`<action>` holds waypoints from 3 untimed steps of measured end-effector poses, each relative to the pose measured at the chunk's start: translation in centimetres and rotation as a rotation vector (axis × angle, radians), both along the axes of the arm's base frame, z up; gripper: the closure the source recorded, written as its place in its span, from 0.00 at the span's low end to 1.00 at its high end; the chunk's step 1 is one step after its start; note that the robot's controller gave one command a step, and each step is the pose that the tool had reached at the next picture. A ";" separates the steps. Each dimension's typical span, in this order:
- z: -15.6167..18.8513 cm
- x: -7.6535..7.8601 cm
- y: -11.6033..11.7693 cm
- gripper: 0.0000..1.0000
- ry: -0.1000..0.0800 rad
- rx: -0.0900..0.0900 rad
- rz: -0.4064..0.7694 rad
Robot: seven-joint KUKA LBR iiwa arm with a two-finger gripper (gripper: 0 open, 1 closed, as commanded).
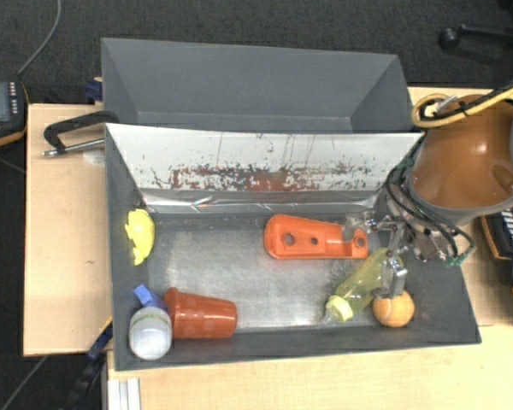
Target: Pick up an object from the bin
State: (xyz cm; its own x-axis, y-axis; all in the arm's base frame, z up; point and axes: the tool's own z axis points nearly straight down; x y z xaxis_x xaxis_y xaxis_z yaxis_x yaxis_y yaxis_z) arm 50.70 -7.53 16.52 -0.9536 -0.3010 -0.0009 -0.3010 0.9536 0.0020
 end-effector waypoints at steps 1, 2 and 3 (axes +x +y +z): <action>-2.2 1.0 1.4 0.00 -0.004 -0.001 -0.253; -5.0 2.0 1.8 0.00 -0.004 0.000 -0.154; -6.6 2.1 2.2 0.00 -0.004 0.001 0.090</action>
Offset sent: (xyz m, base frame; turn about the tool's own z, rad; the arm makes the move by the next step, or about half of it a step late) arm 0.0325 0.0160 -0.0952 -0.1947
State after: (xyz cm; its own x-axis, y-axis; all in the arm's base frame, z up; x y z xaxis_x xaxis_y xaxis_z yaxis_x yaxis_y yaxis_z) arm 52.82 -5.33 9.94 -0.9227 -0.3854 -0.0054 -0.3854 0.9227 0.0018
